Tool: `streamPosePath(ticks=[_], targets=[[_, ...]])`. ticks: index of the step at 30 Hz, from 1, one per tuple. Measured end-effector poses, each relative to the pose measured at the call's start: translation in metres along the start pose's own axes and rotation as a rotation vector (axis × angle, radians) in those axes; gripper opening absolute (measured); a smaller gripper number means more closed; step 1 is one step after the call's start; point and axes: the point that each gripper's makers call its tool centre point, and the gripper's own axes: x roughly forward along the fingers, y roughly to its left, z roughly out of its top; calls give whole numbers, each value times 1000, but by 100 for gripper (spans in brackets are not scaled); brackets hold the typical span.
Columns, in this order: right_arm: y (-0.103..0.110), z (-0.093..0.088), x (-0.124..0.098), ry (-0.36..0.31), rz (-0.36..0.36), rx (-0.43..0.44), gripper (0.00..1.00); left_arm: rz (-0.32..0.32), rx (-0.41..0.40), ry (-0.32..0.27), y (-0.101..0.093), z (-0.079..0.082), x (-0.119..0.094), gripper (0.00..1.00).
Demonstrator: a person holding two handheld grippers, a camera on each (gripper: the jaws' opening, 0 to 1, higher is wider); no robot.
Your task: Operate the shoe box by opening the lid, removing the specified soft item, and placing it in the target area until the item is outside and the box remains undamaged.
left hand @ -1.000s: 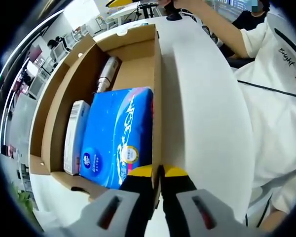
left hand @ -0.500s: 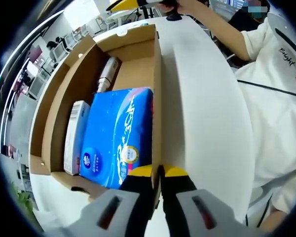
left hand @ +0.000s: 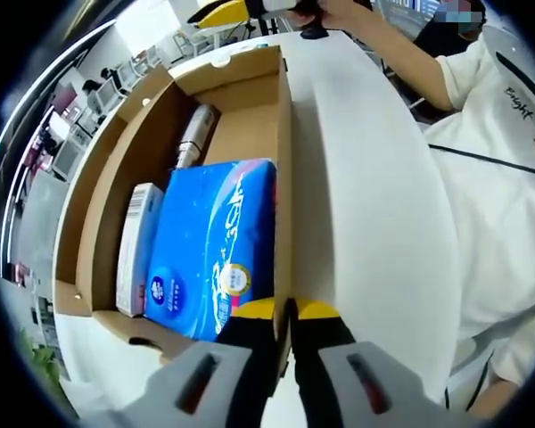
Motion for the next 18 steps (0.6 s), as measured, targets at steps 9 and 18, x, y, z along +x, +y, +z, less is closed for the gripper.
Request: streamPosePath(ticks=[9, 18], targets=[[-14, -10, -3, 11, -51, 49, 33, -7, -1, -3, 0, 0, 0, 4], [-3, -16, -2, 50, -45, -55, 26, 0, 4, -6, -1, 0, 0, 4]])
